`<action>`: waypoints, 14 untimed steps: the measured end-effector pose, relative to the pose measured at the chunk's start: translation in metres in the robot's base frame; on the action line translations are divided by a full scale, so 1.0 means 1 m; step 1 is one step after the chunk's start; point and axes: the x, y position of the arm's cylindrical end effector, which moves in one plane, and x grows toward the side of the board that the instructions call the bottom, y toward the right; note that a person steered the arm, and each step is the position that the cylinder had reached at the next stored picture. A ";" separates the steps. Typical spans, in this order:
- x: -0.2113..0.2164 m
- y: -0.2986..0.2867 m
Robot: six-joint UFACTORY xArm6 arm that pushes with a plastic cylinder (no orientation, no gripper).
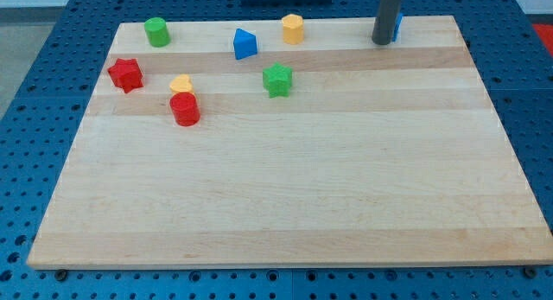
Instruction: Move red circle at center left of the board
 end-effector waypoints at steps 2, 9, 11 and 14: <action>0.054 0.000; 0.148 -0.277; 0.167 -0.371; 0.173 -0.371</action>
